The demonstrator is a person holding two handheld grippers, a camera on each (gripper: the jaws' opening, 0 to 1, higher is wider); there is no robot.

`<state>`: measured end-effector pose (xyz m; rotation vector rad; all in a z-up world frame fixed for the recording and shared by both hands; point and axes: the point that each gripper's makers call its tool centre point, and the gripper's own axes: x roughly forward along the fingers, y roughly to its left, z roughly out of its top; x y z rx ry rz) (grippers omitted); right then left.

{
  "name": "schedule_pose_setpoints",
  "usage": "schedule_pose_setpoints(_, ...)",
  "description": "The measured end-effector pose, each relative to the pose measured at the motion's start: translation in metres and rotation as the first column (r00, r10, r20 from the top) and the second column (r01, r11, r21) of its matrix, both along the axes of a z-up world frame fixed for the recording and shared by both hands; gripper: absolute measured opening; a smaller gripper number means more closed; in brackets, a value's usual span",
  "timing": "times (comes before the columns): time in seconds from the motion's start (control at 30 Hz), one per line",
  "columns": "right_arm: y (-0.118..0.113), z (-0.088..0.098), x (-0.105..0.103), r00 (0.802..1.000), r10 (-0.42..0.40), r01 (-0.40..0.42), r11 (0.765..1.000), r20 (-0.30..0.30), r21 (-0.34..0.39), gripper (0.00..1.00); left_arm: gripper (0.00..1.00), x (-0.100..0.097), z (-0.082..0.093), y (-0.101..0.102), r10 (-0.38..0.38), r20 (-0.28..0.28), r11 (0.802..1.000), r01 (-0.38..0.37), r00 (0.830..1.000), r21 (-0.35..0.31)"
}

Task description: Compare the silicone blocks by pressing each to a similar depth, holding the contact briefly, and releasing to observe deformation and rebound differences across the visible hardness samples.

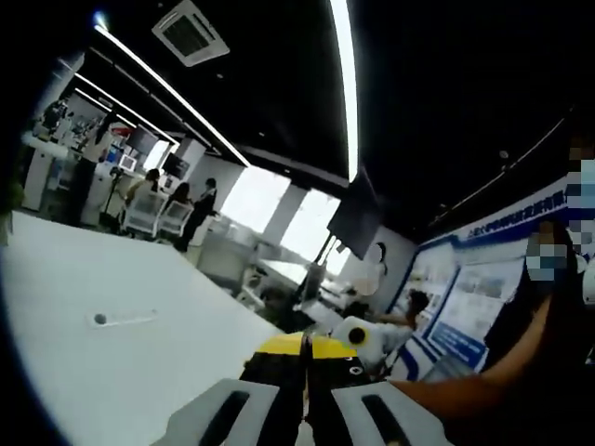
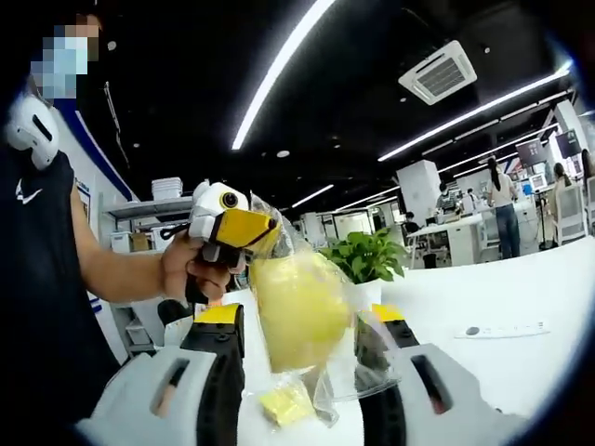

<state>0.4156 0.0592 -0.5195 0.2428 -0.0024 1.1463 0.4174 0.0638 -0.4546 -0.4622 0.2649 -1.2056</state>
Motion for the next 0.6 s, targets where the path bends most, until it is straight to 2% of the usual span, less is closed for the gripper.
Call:
schedule_pose_setpoints(0.1,-0.001,0.005,-0.001,1.0,0.008,-0.008,0.999,-0.009,0.041,0.32,0.0,0.0,-0.001,0.001,0.006,0.004,1.0,-0.006,1.0,0.002)
schedule_pose_setpoints(0.2,0.001,0.002,-0.001,1.0,0.019,-0.018,0.999,-0.019,0.032,0.27,0.0,0.002,-0.003,0.004,0.015,0.008,1.0,-0.015,1.0,0.012)
schedule_pose_setpoints(0.3,0.005,-0.004,-0.006,0.992,0.056,-0.053,0.998,-0.11,0.028,0.21,0.0,0.004,-0.008,0.008,0.03,0.015,0.999,-0.031,0.999,0.041)
schedule_pose_setpoints(0.37,0.006,-0.005,-0.006,0.992,0.064,-0.062,0.998,-0.111,0.02,0.18,0.0,0.004,-0.012,0.008,0.034,0.021,0.998,-0.035,0.999,0.055)
schedule_pose_setpoints(0.5,0.007,-0.007,-0.007,0.99,0.061,-0.061,0.998,-0.129,0.008,0.13,0.0,0.005,-0.014,0.01,0.041,0.077,0.996,-0.047,0.996,0.075)
schedule_pose_setpoints(0.6,0.006,-0.005,-0.008,0.989,0.059,-0.061,0.998,-0.135,-0.01,0.1,0.0,0.005,-0.015,0.011,0.035,0.074,0.997,-0.04,0.997,0.07)
